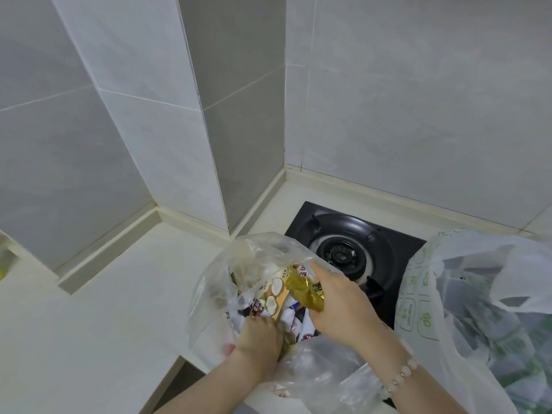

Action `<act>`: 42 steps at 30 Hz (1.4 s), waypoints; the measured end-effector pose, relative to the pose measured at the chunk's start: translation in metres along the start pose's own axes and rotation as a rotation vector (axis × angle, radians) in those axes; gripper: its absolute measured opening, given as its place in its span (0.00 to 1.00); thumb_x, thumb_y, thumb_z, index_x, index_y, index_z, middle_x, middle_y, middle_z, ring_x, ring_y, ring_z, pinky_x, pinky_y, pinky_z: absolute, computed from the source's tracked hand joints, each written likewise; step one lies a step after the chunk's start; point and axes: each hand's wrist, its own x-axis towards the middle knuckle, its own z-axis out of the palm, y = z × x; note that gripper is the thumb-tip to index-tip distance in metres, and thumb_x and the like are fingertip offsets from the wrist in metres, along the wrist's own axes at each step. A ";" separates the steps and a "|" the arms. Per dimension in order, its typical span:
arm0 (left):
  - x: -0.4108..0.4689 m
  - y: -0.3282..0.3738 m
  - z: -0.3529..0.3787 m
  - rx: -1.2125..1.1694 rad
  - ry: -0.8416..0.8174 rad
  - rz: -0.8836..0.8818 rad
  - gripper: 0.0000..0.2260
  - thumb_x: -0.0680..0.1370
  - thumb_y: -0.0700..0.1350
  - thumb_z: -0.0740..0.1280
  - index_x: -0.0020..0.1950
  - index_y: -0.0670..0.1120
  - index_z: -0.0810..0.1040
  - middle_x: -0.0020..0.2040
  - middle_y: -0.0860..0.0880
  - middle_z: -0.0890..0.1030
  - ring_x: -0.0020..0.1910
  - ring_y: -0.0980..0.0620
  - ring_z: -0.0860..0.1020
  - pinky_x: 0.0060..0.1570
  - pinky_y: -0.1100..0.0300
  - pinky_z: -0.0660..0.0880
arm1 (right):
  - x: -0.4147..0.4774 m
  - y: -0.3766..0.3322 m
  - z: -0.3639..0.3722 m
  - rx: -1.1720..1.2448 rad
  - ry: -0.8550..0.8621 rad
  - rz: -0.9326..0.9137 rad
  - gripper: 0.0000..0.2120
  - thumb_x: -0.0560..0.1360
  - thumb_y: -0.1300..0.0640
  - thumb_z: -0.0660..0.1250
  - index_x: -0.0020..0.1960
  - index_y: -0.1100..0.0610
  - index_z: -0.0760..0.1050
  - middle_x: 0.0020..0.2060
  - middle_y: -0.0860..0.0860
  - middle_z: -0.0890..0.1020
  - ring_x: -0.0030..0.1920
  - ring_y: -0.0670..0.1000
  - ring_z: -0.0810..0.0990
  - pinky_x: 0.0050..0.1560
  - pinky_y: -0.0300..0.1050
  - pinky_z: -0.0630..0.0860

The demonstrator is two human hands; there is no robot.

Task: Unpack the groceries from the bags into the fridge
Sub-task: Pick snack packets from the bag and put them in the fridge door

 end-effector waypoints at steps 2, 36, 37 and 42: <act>-0.002 -0.001 0.001 0.009 0.017 0.023 0.19 0.80 0.41 0.56 0.71 0.40 0.60 0.63 0.40 0.72 0.60 0.42 0.73 0.52 0.54 0.69 | 0.001 0.000 0.000 0.013 0.011 0.000 0.26 0.71 0.58 0.66 0.68 0.53 0.63 0.46 0.50 0.78 0.43 0.49 0.76 0.40 0.44 0.75; -0.136 -0.120 -0.032 -1.032 0.674 -0.602 0.04 0.69 0.43 0.65 0.37 0.46 0.71 0.31 0.48 0.76 0.30 0.52 0.72 0.32 0.57 0.70 | 0.017 -0.090 -0.041 0.074 -0.019 -0.289 0.16 0.69 0.60 0.66 0.54 0.48 0.79 0.44 0.46 0.82 0.44 0.47 0.80 0.46 0.47 0.80; -0.143 -0.116 -0.030 -1.018 0.677 -0.654 0.04 0.69 0.43 0.64 0.37 0.47 0.70 0.31 0.50 0.75 0.31 0.52 0.72 0.33 0.58 0.69 | 0.017 -0.095 -0.038 0.029 -0.010 -0.337 0.16 0.68 0.60 0.65 0.54 0.49 0.78 0.44 0.46 0.82 0.44 0.47 0.80 0.45 0.47 0.80; -0.205 -0.082 -0.028 -0.800 0.638 -0.971 0.05 0.71 0.44 0.61 0.46 0.51 0.68 0.40 0.54 0.76 0.40 0.51 0.73 0.36 0.58 0.67 | 0.001 -0.132 -0.032 -0.193 -0.021 -0.653 0.14 0.69 0.60 0.61 0.53 0.48 0.73 0.49 0.45 0.78 0.50 0.49 0.78 0.42 0.42 0.74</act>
